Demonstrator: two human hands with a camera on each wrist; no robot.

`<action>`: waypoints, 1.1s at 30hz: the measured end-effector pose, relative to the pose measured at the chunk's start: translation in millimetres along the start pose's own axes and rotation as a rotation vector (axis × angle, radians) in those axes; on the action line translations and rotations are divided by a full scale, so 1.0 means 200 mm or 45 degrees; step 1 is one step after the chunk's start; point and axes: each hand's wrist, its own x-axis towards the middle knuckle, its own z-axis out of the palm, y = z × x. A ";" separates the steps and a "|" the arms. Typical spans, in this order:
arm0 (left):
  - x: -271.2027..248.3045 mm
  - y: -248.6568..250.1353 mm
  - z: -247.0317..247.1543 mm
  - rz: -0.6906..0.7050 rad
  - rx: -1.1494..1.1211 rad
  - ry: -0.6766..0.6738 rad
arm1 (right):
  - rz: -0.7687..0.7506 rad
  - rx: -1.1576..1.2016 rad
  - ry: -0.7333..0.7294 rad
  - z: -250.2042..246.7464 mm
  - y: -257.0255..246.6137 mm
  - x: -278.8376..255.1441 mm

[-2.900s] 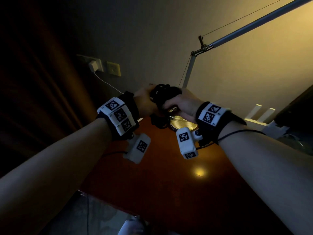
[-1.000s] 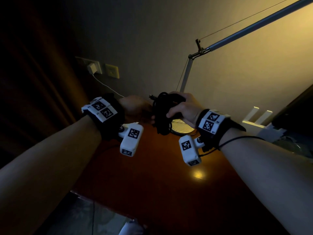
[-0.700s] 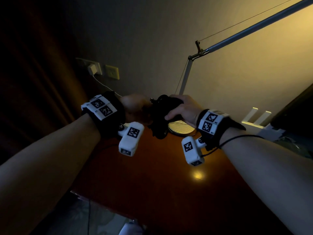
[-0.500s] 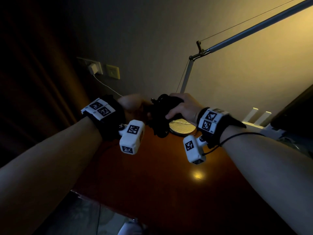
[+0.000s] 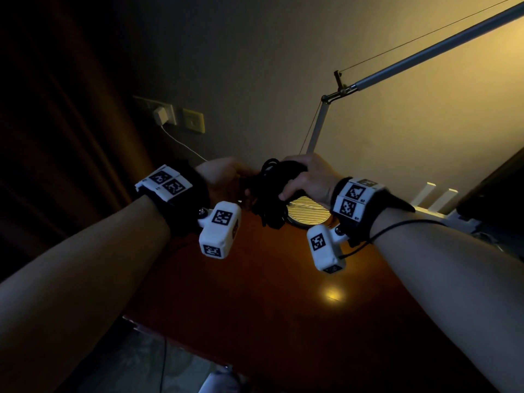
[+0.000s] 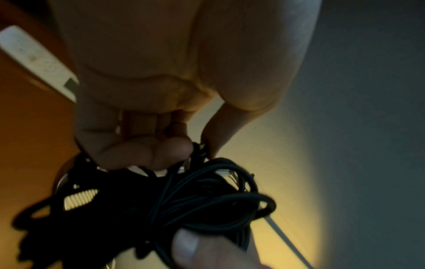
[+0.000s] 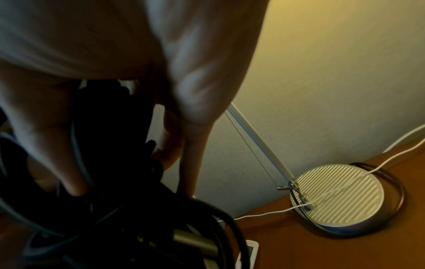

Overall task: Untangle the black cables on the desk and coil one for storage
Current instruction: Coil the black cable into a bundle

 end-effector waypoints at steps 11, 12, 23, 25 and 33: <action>0.08 -0.04 0.01 0.557 0.716 0.479 | 0.068 0.105 0.141 0.01 0.03 0.00; 0.08 -0.04 0.01 0.566 0.817 0.480 | 0.081 0.116 0.152 0.01 0.04 0.00; 0.07 -0.04 0.04 0.417 0.272 0.488 | 0.217 0.277 0.002 0.00 0.04 -0.02; 0.07 -0.04 0.03 0.315 -0.037 0.399 | 0.220 0.296 -0.004 0.01 0.04 -0.02; 0.03 -0.03 0.03 0.127 0.122 0.395 | 0.166 0.200 0.088 0.02 0.01 -0.01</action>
